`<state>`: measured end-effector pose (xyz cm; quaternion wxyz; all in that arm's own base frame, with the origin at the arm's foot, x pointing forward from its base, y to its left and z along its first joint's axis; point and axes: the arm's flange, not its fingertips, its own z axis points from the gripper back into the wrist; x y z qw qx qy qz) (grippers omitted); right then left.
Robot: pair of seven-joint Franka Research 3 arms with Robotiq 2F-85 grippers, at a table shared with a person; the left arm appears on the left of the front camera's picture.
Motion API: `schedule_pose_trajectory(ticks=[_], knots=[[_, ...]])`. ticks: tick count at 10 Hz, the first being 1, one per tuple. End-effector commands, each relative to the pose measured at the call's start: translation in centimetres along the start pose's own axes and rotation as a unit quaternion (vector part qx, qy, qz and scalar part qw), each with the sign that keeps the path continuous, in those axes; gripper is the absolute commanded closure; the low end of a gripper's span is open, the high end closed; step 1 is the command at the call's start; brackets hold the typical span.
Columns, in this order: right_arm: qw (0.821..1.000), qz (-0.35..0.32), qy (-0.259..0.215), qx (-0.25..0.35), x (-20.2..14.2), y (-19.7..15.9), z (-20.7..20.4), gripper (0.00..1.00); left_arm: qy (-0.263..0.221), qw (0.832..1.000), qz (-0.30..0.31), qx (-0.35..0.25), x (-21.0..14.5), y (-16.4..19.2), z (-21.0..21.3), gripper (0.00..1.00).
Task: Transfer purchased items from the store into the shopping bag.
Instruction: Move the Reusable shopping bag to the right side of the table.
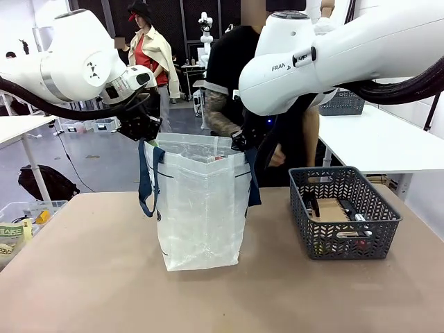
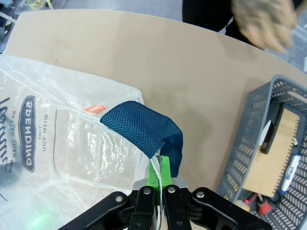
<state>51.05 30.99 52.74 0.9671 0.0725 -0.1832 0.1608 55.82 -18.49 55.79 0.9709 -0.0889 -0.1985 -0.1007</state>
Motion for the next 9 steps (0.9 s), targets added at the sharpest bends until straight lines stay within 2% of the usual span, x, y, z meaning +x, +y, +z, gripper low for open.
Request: schedule_pose_trajectory(ticks=[1,9], knots=[[1.0,-0.005,-0.003,0.001,-0.08,-0.27,0.11,1.0,0.001,1.0,0.004,0.002,-0.06,0.28,0.44,1.0],[1.0,-0.005,-0.003,0.001,-0.08,-0.27,0.11,1.0,0.001,1.0,0.004,0.002,-0.06,0.28,0.44,1.0]])
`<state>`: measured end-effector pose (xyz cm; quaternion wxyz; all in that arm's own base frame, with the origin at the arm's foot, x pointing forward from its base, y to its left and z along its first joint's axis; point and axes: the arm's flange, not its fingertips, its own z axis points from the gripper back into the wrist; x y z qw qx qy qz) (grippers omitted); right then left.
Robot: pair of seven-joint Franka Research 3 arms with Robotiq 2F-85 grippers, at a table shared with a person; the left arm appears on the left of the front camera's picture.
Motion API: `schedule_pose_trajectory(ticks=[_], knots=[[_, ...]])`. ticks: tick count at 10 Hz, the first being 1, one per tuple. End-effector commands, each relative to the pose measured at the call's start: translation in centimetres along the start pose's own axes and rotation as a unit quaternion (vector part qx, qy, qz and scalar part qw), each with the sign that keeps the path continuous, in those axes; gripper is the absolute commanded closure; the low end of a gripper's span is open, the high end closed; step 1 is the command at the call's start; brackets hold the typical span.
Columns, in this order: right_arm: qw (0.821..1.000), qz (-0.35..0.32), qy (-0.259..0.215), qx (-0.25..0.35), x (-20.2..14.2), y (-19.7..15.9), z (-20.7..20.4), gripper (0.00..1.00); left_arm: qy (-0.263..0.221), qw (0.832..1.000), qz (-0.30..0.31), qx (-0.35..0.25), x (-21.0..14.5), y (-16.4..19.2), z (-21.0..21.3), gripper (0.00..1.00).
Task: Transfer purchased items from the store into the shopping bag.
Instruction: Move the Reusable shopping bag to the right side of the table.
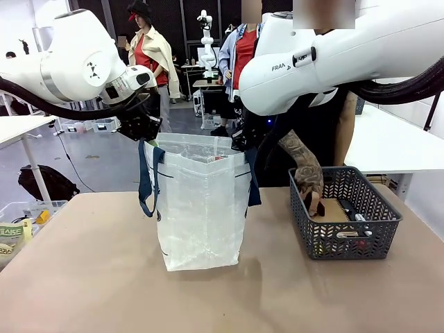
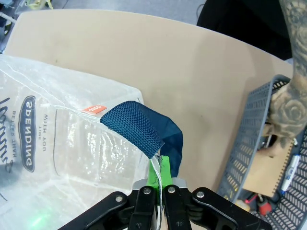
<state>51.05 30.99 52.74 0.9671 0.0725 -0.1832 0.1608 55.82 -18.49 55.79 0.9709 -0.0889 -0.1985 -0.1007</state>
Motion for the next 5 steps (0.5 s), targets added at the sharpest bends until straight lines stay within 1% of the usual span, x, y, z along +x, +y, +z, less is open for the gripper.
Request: schedule_pose_trajectory(ticks=[1,5], knots=[[1.0,-0.005,-0.003,0.001,-0.08,-0.27,0.11,1.0,0.001,1.0,0.004,0.002,-0.06,0.28,0.44,1.0],[1.0,-0.005,-0.003,0.001,-0.08,-0.27,0.11,1.0,0.001,1.0,0.004,0.002,-0.06,0.28,0.44,1.0]])
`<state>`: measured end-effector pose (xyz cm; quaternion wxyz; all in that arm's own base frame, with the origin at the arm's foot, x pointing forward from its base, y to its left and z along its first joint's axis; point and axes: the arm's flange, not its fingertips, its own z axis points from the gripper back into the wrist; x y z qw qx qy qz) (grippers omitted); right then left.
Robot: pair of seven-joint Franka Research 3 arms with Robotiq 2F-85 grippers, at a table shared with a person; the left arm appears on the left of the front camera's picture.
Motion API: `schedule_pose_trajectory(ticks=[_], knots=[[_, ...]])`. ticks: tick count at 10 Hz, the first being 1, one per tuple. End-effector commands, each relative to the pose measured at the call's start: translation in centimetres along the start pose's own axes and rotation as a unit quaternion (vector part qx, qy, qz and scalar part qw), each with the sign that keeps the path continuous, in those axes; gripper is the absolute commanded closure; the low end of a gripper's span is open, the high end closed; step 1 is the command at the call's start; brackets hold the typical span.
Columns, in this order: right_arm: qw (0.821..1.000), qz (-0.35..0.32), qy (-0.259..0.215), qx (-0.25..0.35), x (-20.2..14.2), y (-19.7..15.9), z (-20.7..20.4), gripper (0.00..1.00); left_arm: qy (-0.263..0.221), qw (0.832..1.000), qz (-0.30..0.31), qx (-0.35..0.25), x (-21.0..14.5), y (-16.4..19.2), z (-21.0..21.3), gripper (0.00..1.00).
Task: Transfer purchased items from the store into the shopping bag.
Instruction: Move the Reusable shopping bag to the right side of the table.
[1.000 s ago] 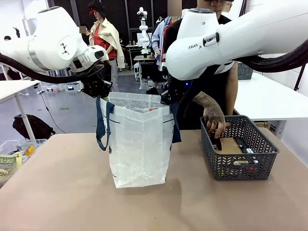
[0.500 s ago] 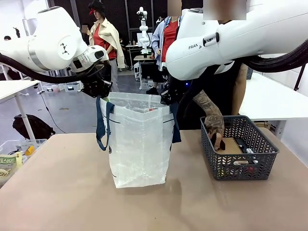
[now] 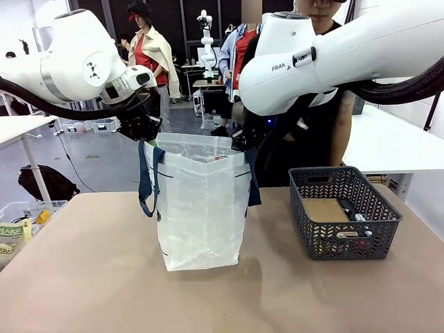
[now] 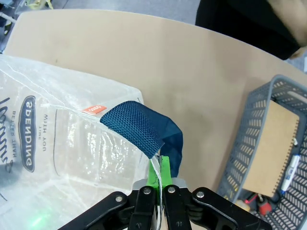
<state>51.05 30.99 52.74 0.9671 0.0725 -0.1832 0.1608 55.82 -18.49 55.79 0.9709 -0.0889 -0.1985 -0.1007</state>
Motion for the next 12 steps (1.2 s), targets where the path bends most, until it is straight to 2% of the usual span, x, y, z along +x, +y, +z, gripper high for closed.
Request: schedule_pose_trajectory(ticks=[1,12], knots=[[1.0,-0.005,-0.003,0.001,-0.08,-0.27,0.11,1.0,0.001,1.0,0.004,0.002,-0.06,0.28,0.44,1.0],[1.0,-0.005,-0.003,0.001,-0.08,-0.27,0.11,1.0,0.001,1.0,0.004,0.002,-0.06,0.28,0.44,1.0]])
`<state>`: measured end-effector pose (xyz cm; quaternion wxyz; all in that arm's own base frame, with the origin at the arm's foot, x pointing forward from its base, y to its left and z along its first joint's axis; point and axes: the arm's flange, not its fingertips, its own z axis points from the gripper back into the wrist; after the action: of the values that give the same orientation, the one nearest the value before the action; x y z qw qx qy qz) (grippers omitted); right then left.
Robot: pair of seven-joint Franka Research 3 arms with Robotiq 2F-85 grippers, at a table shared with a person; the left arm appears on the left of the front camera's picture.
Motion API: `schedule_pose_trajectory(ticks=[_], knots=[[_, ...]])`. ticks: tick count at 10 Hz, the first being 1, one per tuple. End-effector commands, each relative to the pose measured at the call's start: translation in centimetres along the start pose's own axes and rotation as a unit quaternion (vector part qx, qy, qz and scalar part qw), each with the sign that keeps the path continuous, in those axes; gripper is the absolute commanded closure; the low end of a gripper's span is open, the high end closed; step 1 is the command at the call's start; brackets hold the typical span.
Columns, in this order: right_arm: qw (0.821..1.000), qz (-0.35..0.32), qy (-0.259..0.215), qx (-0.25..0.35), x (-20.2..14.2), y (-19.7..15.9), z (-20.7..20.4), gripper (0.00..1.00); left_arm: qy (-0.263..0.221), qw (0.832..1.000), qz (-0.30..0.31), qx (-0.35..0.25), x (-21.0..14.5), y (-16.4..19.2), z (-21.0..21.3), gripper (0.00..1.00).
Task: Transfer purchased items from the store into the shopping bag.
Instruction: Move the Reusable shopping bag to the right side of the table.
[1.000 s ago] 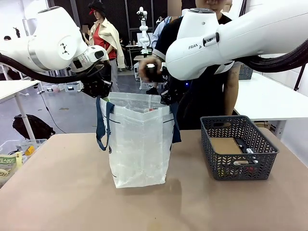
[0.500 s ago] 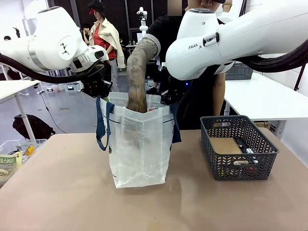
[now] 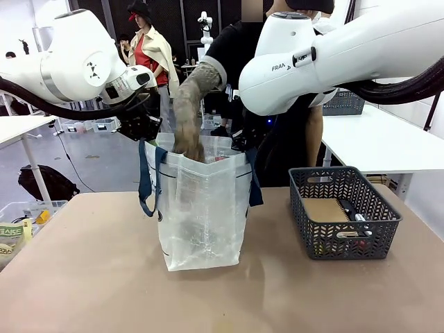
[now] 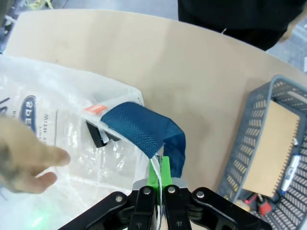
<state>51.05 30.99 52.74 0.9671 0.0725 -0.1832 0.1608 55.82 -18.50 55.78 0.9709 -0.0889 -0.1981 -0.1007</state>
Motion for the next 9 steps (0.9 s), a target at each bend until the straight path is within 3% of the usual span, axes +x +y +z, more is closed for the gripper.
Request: schedule_pose_trajectory(ticks=[1,9], knots=[[1.0,-0.005,-0.003,0.001,-0.08,-0.27,0.11,1.0,0.001,1.0,0.004,0.002,-0.05,0.28,0.45,1.0],[1.0,-0.005,-0.003,0.001,-0.08,-0.27,0.11,1.0,0.001,1.0,0.004,0.002,-0.05,0.28,0.45,1.0]])
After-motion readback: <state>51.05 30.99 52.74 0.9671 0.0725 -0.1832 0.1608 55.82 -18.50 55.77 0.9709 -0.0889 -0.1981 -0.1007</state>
